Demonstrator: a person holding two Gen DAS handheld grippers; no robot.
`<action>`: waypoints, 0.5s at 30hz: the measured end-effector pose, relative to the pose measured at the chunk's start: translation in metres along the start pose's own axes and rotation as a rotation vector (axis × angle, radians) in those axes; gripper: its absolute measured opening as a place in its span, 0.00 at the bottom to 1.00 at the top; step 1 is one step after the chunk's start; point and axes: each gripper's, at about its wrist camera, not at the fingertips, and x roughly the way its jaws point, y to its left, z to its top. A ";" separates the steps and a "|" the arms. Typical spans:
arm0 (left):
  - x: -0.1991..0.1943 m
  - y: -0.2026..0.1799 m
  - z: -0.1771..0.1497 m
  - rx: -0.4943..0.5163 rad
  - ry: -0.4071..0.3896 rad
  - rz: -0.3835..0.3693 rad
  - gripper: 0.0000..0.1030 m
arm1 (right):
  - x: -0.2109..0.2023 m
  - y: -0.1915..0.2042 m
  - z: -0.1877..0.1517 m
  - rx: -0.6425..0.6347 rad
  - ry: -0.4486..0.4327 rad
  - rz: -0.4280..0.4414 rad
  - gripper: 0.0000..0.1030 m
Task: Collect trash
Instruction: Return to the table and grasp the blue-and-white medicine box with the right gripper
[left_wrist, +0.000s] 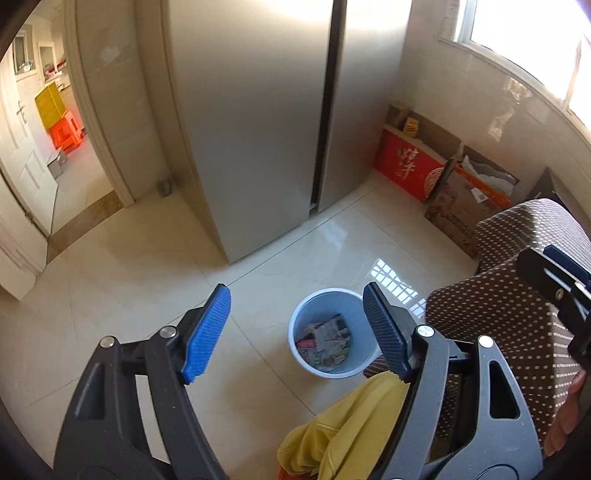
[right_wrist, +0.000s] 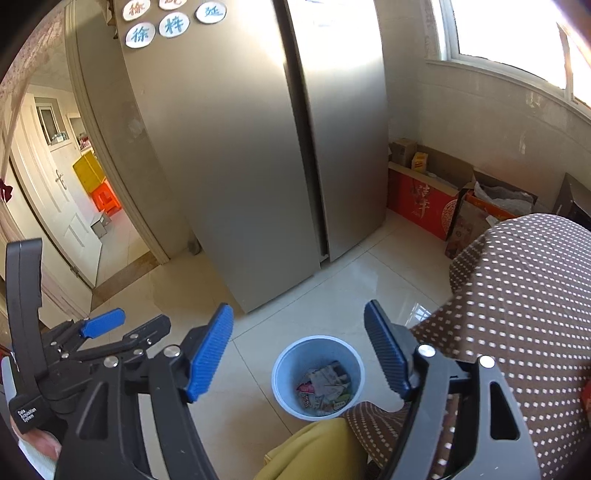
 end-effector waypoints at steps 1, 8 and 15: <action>-0.003 -0.003 0.001 0.005 -0.005 -0.006 0.71 | -0.007 -0.004 -0.002 0.006 -0.011 -0.004 0.72; -0.027 -0.045 0.001 0.057 -0.044 -0.073 0.71 | -0.047 -0.038 -0.009 0.056 -0.061 -0.041 0.74; -0.045 -0.101 -0.008 0.143 -0.051 -0.151 0.71 | -0.094 -0.093 -0.023 0.149 -0.122 -0.120 0.77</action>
